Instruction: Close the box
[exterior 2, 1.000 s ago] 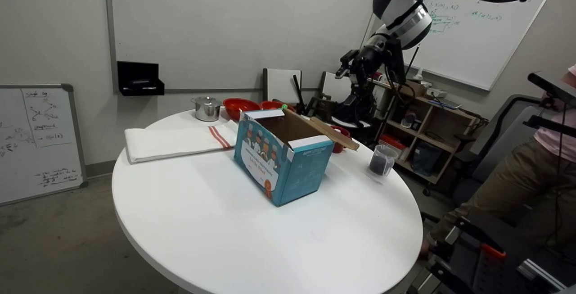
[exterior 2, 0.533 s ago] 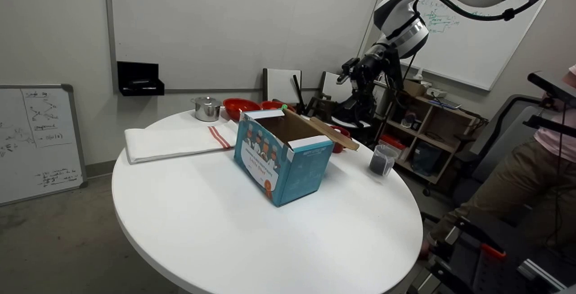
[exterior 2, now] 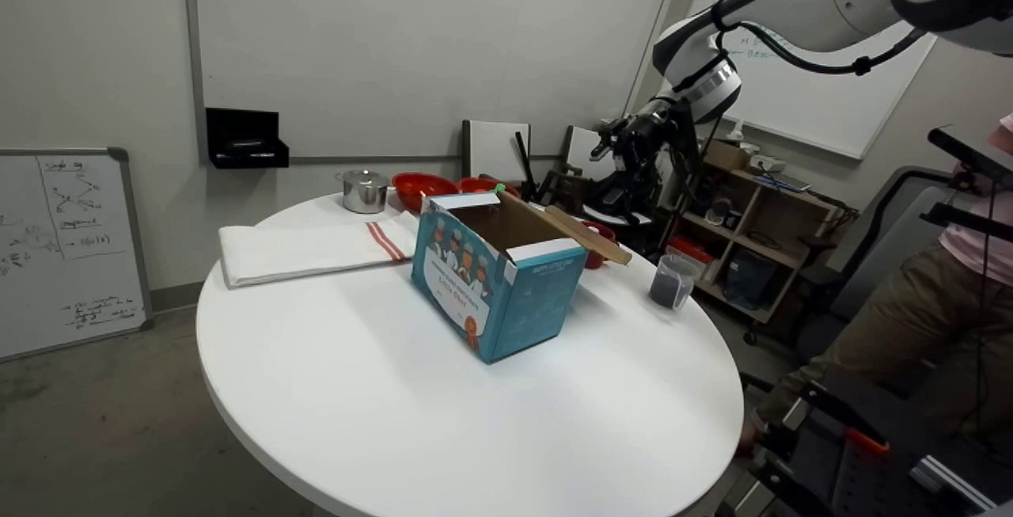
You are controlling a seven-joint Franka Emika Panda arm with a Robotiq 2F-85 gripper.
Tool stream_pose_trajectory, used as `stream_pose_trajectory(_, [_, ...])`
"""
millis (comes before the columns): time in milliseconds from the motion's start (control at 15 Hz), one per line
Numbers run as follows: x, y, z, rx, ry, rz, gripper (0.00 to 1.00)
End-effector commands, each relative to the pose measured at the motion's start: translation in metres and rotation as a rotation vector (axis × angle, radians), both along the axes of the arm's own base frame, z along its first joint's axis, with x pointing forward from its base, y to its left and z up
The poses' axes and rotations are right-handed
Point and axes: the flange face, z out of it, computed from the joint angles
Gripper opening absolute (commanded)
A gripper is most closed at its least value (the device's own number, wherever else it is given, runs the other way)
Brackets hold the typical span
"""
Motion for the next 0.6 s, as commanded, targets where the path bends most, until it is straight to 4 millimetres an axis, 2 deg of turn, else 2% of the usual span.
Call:
stream_pose_trajectory(0, [0.014, -0.004, -0.016, 0.051, 0.039, 0.019, 1.0])
stream_pose_trajectory(533, [0.023, -0.033, -0.027, 0.011, 0.085, -0.067, 1.0])
